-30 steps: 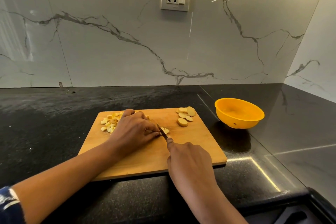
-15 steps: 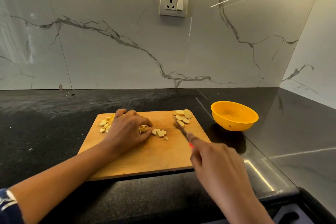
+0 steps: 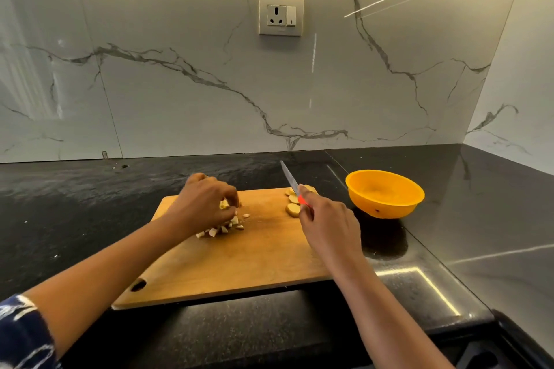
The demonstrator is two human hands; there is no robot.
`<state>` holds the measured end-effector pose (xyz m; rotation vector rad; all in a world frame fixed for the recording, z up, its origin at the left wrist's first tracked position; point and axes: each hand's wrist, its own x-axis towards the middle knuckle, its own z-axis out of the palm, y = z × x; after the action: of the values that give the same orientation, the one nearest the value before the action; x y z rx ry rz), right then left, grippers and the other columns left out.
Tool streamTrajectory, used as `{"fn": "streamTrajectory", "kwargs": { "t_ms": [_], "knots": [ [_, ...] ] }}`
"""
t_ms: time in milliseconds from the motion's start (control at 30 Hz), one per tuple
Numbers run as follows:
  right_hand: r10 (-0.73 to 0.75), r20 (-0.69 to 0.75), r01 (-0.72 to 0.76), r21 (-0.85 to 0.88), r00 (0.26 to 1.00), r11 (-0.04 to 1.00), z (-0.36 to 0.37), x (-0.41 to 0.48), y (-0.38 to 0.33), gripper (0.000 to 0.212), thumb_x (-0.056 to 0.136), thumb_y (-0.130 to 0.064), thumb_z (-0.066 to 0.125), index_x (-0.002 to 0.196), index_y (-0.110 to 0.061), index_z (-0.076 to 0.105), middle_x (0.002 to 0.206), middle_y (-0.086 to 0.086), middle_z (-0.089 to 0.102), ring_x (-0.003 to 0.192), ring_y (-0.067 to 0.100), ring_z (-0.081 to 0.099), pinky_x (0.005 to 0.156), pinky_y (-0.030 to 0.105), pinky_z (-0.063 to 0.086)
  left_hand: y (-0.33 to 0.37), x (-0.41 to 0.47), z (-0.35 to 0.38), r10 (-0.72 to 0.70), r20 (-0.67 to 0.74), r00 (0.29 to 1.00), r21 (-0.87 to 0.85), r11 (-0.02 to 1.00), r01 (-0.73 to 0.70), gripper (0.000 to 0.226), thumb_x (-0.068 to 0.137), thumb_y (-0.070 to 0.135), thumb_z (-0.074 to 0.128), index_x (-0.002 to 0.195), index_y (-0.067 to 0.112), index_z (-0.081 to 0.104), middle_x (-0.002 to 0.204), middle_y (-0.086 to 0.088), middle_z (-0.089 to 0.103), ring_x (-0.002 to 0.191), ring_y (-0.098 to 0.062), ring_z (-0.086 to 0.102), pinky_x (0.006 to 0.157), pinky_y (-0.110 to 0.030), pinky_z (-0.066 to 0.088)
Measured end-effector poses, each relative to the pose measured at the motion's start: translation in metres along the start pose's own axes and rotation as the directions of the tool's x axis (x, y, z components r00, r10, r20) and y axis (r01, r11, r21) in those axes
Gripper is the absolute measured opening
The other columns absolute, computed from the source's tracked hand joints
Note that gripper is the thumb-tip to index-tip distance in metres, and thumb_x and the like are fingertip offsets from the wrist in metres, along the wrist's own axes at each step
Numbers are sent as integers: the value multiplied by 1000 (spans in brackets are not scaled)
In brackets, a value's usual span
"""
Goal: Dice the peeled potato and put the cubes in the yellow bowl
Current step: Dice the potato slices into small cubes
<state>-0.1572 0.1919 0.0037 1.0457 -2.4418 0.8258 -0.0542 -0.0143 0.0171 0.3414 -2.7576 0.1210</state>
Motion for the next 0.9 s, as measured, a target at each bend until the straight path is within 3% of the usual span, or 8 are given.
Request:
{"fn": "streamTrajectory", "kwargs": {
  "t_ms": [100, 200, 267, 367, 500, 700, 800, 900],
  "knots": [
    [33, -8, -33, 16, 999, 999, 0, -1, 6, 45, 101, -31, 42, 145, -33, 35, 109, -4, 69, 97, 14, 62, 75, 26, 46, -14, -3, -7, -78, -107, 991, -52, 996, 73, 13, 87, 29, 62, 97, 30, 69, 95, 10, 69, 89, -6, 59, 98, -36, 35],
    [48, 7, -48, 19, 999, 999, 0, -1, 5, 45, 101, -32, 42, 146, -33, 34, 109, -3, 68, 98, 14, 62, 76, 26, 46, -10, -3, -12, -24, -166, 986, -175, 985, -6, 15, 86, 22, 65, 99, 25, 71, 96, 4, 71, 86, -7, 60, 85, -30, 48],
    [50, 16, -50, 7, 999, 999, 1, -1, 4, 46, 101, -32, 42, 146, -34, 34, 111, -3, 68, 99, 14, 61, 77, 27, 46, 4, -4, -9, 110, -49, 993, -159, 980, -117, 21, 89, 32, 61, 109, 29, 67, 110, 10, 65, 100, -5, 54, 94, -28, 42],
    [63, 18, -63, 4, 998, 998, 1, 1, 7, 45, 101, -32, 42, 145, -33, 35, 112, -3, 68, 100, 14, 61, 77, 26, 45, 18, -6, -1, 213, 111, 971, 75, 972, -222, 30, 94, 47, 47, 119, 36, 59, 127, 18, 54, 120, -4, 44, 106, -31, 22],
    [109, 4, -109, 45, 994, 993, 0, 6, 14, 44, 100, -31, 45, 143, -31, 41, 107, -5, 69, 95, 12, 62, 75, 28, 49, 12, -4, 1, 97, 67, 993, 181, 977, -108, 29, 95, 46, 44, 118, 37, 60, 127, 15, 55, 120, -7, 45, 105, -32, 21],
    [156, -11, -154, 79, 988, 985, -1, 6, 18, 43, 99, -28, 47, 142, -30, 43, 97, -4, 69, 76, 6, 54, 61, 21, 41, 45, 25, 6, 96, -30, 995, 26, 995, -95, 23, 94, 36, 51, 114, 35, 62, 119, 14, 61, 111, -6, 52, 105, -34, 28],
    [180, -11, -178, 89, 984, 980, -3, 3, 23, 43, 99, -28, 47, 142, -30, 43, 100, -4, 69, 79, 7, 56, 62, 22, 40, 46, 43, 11, 13, 5, 1000, 1, 1000, -13, 21, 94, 29, 53, 112, 32, 64, 109, 11, 67, 98, -6, 59, 101, -31, 39],
    [187, -11, -185, 98, 982, 978, -3, 2, 25, 43, 99, -28, 46, 142, -31, 43, 100, -5, 69, 80, 8, 57, 62, 22, 41, 42, 53, 14, -130, 73, 989, 131, 984, 119, 22, 92, 30, 55, 114, 31, 61, 110, 8, 64, 102, -11, 58, 100, -35, 38]
  ]
}}
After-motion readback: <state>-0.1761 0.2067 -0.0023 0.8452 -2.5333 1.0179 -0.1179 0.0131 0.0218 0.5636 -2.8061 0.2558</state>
